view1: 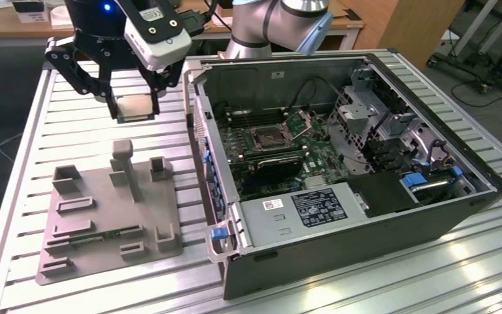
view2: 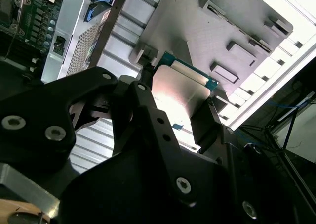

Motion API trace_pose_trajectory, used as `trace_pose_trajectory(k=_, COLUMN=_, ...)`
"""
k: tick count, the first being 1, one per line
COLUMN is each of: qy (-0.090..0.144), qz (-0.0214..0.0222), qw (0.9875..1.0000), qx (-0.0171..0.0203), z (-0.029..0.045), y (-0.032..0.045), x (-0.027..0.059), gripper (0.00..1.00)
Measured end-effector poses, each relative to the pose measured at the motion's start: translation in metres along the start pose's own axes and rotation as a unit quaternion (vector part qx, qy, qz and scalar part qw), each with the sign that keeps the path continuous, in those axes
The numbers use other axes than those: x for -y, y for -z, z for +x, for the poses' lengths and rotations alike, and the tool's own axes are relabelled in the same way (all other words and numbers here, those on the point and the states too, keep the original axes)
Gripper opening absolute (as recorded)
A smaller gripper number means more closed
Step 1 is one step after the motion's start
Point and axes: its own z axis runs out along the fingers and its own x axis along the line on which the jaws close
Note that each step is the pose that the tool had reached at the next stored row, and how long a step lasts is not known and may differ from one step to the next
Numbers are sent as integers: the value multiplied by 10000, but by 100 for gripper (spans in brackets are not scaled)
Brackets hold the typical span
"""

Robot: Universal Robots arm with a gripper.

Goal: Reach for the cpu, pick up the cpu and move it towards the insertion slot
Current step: 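Pick up the cpu and move it towards the insertion slot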

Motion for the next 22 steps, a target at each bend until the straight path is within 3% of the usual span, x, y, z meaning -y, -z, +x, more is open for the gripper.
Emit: trace_pose_trajectory(k=22, qy=0, qz=0, qw=10000, qx=0, z=-71, y=0, x=1, gripper=55)
